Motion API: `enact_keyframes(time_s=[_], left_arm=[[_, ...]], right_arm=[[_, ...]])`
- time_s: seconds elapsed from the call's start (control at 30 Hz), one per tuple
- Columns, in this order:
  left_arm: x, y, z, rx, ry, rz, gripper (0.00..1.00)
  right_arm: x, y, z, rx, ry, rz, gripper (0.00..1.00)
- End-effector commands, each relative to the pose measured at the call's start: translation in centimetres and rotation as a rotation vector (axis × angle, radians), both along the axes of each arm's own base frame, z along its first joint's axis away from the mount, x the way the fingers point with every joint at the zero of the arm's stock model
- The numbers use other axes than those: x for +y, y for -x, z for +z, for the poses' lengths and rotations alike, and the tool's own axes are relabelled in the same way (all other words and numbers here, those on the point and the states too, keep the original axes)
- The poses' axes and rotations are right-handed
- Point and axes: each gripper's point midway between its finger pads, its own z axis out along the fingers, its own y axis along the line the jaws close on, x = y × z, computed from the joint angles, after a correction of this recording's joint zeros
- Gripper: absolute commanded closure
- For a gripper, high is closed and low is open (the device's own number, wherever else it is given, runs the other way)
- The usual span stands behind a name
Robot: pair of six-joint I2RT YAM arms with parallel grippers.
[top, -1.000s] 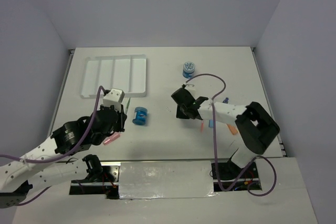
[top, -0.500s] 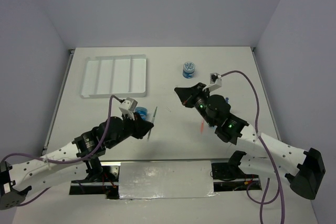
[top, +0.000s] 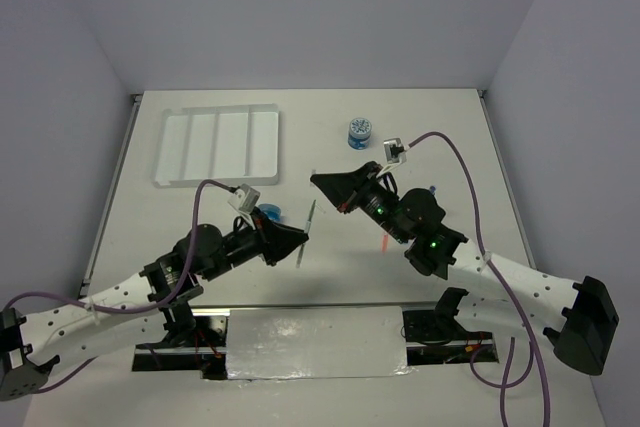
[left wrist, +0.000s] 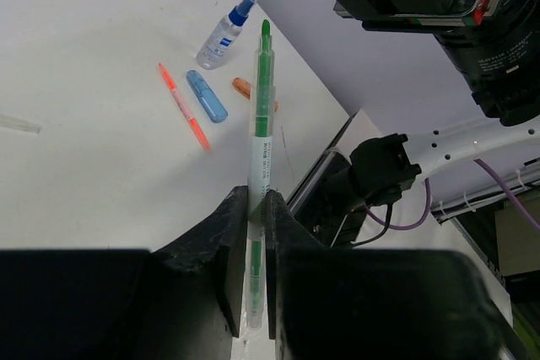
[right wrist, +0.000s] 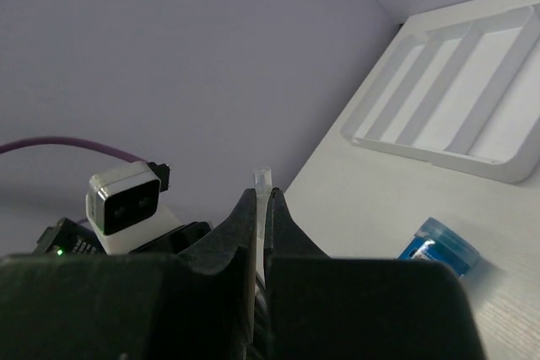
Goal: Sort the stationery into containers
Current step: Close the pen cap on the pen.
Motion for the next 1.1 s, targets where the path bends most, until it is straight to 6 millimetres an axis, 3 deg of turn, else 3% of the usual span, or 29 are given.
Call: enact_keyframes(time_s=[0.0,0.4,0.73,1.07], left_arm=[[-0.1,0.5,2.4,-0.062,0.074,-0.024,1.00],[0.7,0.3,2.9,-0.079,0.077,0.007,1.00],[1.6,-0.6,2.9,-0.083,0.040,0.073,1.00],[1.6,-0.7,3.0,-0.088,0.045,0.074,1.00]], right_arm=[[0.1,0.9,1.5,-0.068,-0.039,0.025,1.00],[-0.4,0.7,0.5,-0.061,-0.023,0.004,1.00],[0.3,1.4,1.3,-0.097,-0.018,0.053,1.00],[0.9,1.2,0.3,-0.083,0.004,0.064,1.00]])
